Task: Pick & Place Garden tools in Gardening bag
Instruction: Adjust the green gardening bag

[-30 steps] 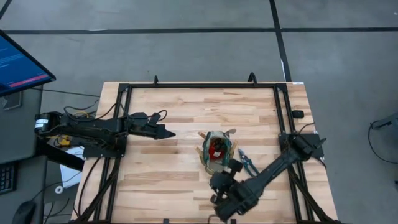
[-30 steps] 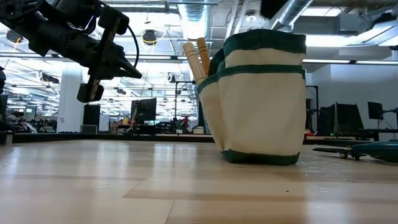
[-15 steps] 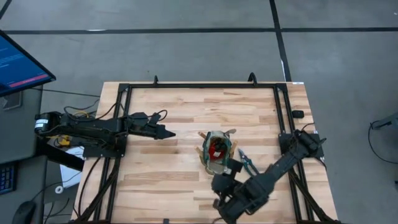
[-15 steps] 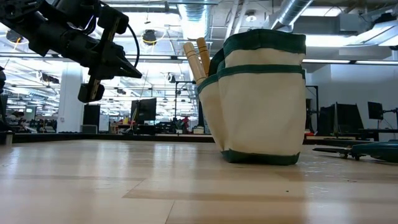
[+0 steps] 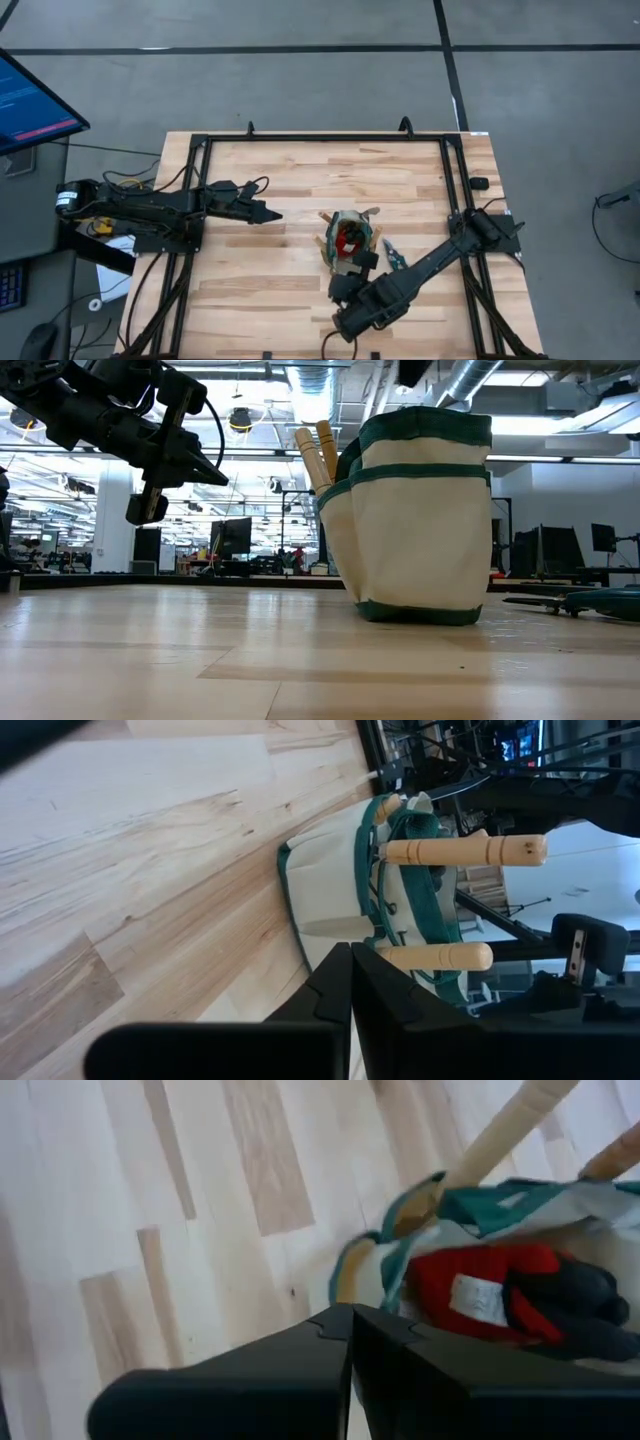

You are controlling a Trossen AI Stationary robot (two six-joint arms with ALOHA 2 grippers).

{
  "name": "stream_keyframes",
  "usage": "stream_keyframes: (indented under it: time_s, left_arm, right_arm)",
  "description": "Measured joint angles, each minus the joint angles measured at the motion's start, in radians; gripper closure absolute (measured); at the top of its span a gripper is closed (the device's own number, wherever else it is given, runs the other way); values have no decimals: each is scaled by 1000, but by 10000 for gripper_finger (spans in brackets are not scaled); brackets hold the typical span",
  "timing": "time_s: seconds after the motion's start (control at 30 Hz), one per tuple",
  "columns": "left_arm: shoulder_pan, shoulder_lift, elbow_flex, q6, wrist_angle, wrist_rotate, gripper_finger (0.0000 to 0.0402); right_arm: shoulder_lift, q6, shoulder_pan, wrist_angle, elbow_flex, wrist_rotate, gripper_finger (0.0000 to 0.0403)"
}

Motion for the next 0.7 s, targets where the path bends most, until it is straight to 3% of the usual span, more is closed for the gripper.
stream_keyframes:
  time_s: [0.3, 0.5, 0.7]
  left_arm:
    - [0, 0, 0, 1, 0, 0, 397]
    - [0, 0, 0, 1, 0, 0, 393]
    - [0, 0, 0, 1, 0, 0, 397]
  right_arm:
    - [0, -70, 15, 44, 0, -115, 403]
    - [0, 6, -9, -72, 0, -51, 403]
    - [0, -41, -36, -57, 0, -55, 403]
